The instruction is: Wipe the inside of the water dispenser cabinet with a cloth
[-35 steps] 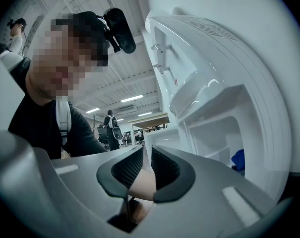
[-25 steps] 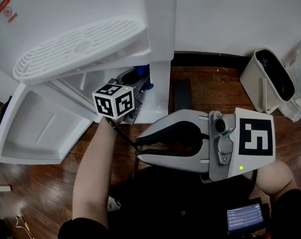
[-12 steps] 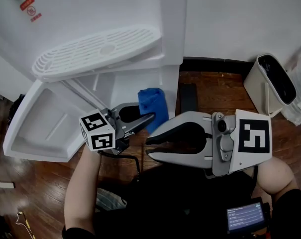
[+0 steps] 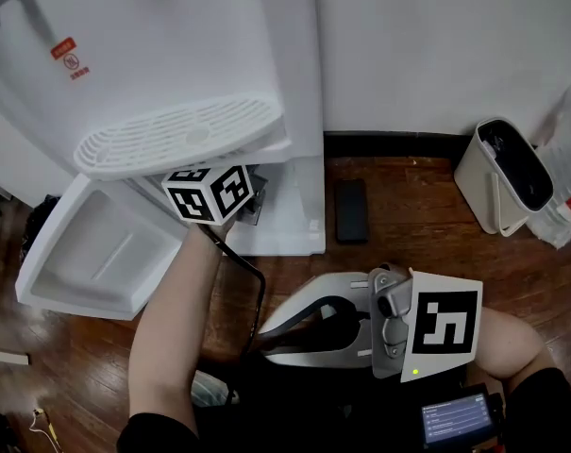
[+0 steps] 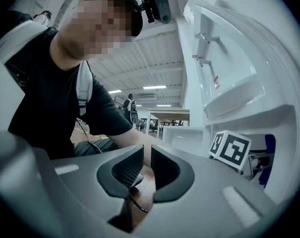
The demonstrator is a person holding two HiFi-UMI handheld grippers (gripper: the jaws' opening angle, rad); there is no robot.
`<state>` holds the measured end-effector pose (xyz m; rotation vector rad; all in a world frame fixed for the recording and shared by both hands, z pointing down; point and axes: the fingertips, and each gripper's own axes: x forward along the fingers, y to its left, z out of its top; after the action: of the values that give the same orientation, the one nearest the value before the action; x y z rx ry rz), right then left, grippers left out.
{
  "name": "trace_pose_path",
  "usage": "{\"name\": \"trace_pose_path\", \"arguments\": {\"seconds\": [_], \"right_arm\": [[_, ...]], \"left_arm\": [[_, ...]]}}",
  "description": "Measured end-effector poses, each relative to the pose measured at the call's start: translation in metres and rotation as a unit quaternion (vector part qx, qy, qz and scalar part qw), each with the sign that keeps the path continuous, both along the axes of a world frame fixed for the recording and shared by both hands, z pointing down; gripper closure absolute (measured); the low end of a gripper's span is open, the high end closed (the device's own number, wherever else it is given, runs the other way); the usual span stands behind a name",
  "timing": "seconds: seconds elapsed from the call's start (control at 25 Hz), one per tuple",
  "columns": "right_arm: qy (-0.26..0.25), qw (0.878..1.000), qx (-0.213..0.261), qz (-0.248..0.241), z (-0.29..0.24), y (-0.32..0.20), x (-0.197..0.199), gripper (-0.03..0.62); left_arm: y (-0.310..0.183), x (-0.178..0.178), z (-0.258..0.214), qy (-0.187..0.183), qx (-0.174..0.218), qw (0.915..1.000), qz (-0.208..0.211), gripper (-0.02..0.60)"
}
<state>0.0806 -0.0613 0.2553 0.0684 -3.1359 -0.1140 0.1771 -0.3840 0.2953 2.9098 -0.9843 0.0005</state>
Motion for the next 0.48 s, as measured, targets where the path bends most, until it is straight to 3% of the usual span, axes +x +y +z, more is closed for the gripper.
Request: {"name": "trace_pose_path", "arguments": {"seconds": [0.2,0.36,0.48], "right_arm": [[-0.003,1.000,0.010,0.002,-0.002,0.000,0.005,0.545],[-0.001,1.000,0.014,-0.005,-0.001,0.002,0.005,0.545],[0.005,1.000,0.016,-0.010,-0.001,0.004,0.005,0.545]], "left_arm": [[0.015,0.023,0.000,0.013,-0.010,0.9986,0.050,0.465],[0.048,0.010,-0.005,0.032,-0.015,0.9931,0.112,0.466],[0.090,-0.002,-0.011,0.024,-0.012,0.9856,0.167,0.468]]}}
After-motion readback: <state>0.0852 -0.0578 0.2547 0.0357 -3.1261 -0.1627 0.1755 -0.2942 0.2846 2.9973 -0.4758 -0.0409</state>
